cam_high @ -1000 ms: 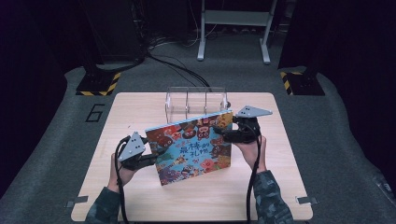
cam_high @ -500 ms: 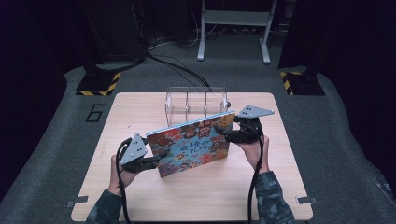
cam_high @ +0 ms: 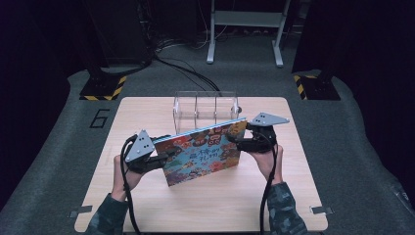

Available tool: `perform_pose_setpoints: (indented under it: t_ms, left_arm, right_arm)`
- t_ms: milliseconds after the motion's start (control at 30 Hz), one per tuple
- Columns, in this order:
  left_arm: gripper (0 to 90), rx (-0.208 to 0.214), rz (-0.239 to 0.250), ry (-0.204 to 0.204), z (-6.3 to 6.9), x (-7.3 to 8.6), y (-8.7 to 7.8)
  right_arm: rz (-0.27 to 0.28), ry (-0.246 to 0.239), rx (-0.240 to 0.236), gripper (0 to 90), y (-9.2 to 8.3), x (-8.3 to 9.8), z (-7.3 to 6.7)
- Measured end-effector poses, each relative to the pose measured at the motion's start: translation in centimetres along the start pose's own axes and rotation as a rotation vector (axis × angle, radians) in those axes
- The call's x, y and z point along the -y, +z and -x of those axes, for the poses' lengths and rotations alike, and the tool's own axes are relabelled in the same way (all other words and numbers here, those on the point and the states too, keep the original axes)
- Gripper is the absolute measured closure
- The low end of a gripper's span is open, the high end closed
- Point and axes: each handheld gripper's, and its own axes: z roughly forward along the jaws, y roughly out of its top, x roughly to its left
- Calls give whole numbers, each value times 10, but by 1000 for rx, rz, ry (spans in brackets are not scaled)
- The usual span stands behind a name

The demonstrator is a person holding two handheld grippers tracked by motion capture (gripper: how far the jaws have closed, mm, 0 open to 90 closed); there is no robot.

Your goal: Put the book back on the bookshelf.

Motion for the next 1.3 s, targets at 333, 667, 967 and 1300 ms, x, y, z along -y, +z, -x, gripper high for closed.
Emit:
perform_pose_setpoints:
  t_ms: [333, 667, 967, 1300]
  left_arm:
    - [602, 51, -8, -46, -2, 0, 1]
    - [656, 86, 5, -78, -2, -1, -1]
    - [708, 87, 26, -43, 7, -11, -5]
    - [716, 82, -33, -30, 7, -22, -2]
  right_arm:
    - [31, -1, 16, 352, -17, -1, 0]
    - [34, 15, 54, 414, -15, -2, -2]
    - [33, -11, 24, 419, -8, -5, 0]
    - [37, -32, 1, 418, -3, -7, 2]
